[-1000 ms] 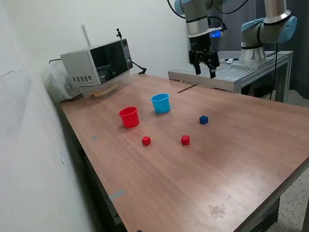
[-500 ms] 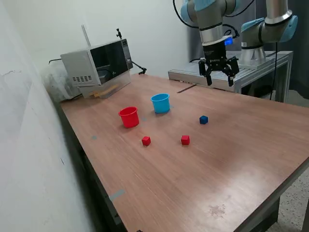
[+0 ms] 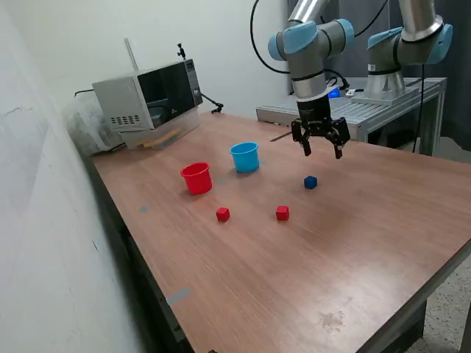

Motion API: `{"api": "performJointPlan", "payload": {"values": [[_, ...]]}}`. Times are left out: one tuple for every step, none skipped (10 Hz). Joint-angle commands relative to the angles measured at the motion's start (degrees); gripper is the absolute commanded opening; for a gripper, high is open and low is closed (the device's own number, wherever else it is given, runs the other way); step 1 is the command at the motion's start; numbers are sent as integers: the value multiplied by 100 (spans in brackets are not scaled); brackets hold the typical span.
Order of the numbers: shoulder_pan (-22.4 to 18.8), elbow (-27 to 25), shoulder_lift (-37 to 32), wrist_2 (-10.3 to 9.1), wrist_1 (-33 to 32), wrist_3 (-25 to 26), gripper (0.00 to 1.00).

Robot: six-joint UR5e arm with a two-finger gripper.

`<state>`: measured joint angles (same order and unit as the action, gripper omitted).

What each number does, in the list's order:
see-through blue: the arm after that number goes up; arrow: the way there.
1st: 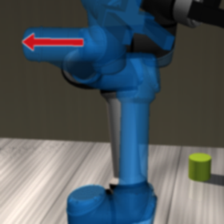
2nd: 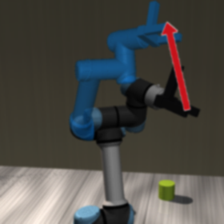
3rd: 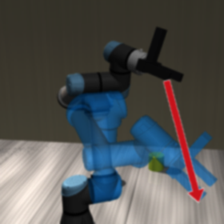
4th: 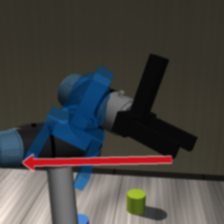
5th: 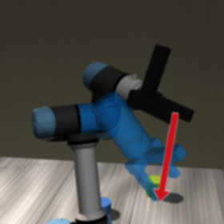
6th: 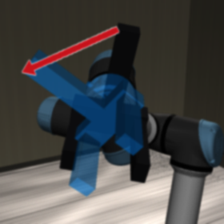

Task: Place red objects in the red bin, and blue objects in the blue bin.

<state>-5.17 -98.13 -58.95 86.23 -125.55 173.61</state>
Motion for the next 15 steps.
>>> {"api": "performJointPlan", "payload": {"values": [[34,75,225,69,-197,32,100],[43,57,234,69,-267,180,100],[147,66,234,78,-399,373,100],[166,66,260,139,-504,419,100],[174,22,348,322,-714,463,100],[279,22,418,376,-760,567,100],[402,5,436,386,-769,586,100],[403,-74,471,377,-821,586,100],[403,-101,506,386,-848,586,100],[351,-145,533,377,-857,586,100],[263,-162,533,377,-900,586,100],[193,-119,516,377,-901,595,100],[183,-110,490,359,-892,595,100],[96,-84,446,359,-857,595,100],[52,-83,437,351,-831,595,100]]}}
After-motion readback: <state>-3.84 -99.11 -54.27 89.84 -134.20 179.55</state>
